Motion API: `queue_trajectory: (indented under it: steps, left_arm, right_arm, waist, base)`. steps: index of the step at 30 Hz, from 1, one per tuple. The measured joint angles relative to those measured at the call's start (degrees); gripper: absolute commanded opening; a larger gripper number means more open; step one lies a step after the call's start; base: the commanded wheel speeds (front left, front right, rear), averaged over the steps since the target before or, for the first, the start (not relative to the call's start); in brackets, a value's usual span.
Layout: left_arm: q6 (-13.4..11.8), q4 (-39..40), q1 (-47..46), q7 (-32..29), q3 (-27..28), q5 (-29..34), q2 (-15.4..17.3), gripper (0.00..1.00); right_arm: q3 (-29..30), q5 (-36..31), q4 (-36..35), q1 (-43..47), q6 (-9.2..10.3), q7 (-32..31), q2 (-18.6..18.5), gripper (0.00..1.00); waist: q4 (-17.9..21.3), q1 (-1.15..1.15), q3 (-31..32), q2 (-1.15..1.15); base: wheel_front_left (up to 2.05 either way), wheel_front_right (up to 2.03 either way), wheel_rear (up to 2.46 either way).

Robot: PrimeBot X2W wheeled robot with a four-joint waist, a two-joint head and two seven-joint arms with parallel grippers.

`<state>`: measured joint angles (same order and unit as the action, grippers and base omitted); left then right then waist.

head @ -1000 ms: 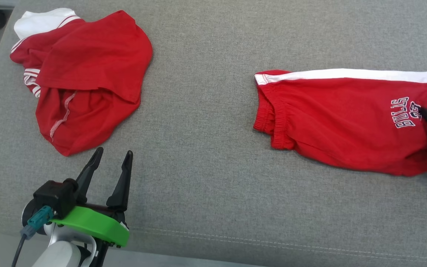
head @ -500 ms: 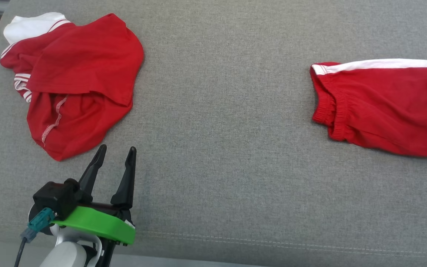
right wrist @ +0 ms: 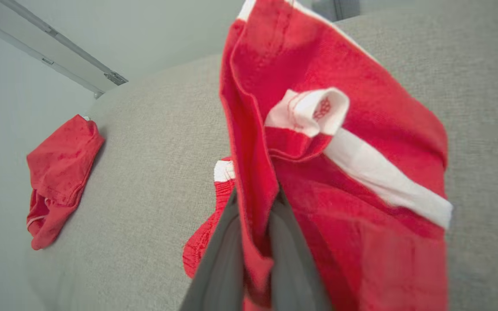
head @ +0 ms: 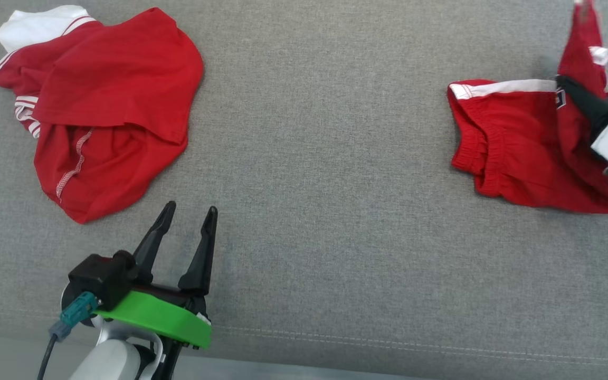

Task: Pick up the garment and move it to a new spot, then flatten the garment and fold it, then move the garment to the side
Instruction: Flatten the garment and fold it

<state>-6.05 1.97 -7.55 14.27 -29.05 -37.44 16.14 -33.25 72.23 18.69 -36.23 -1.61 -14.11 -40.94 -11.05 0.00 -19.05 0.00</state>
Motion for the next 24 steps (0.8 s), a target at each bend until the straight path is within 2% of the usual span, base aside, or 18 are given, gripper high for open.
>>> queue_trajectory:
  steps: [9,12,13,14,15,16,21,24]
  left_arm:
    - [0.6,-1.7,-1.1,0.2,0.7,0.0,-0.4,1.00]
    - [1.0,-2.5,-1.6,0.2,0.0,0.0,-0.9,1.00]
    - [1.1,-2.8,-1.8,0.2,-0.1,0.0,-1.1,1.00]
    - [1.3,-3.0,-1.9,0.2,-0.1,0.0,-1.1,1.00]
    - [1.3,-3.2,-2.0,0.2,-0.1,0.0,-1.1,1.00]
    - [1.3,-3.4,-2.0,0.2,0.0,0.0,-1.1,1.00]
    - [1.3,-4.7,-2.0,0.2,0.5,-0.2,-1.1,1.00]
    - [1.3,-5.3,-2.0,0.2,1.0,-0.3,-1.0,1.00]
  right_arm:
    - [-6.5,-4.9,-2.5,-2.1,3.88,-1.3,8.7,0.00]
    - [-7.6,-5.6,-2.3,-2.1,4.99,-1.4,10.2,0.00]
    - [-8.1,-6.0,-2.2,-2.1,5.26,-1.5,10.6,0.05]
    - [-8.6,-6.3,-2.1,-2.1,5.26,-1.6,10.9,0.41]
    - [-9.1,-6.5,-2.1,-2.1,5.26,-1.8,11.2,0.86]
    - [-9.6,-6.9,-2.1,-2.1,5.28,-2.1,11.5,1.00]
    - [-11.1,-8.5,-2.5,-2.2,5.16,-2.0,12.6,1.00]
    - [-11.6,-9.2,-4.1,-2.1,4.35,-1.4,12.7,1.00]
  waist:
    - [-1.1,0.00,-0.8,0.00]
    - [-1.3,0.00,-0.5,0.00]
    - [-1.3,0.00,-0.4,0.00]
    - [-1.4,0.00,-0.2,0.00]
    - [-1.5,0.00,-0.1,0.00]
    - [-1.5,0.00,0.0,0.00]
    - [-1.4,0.00,0.9,0.00]
    - [-1.0,0.00,1.6,0.00]
  base:
    - [0.00,0.00,0.00]
    - [0.00,0.00,0.00]
    - [0.00,0.00,0.00]
    - [0.00,0.00,0.00]
    - [0.00,0.00,0.00]
    - [0.00,0.00,0.00]
    - [0.00,0.00,0.00]
    - [0.00,0.00,0.00]
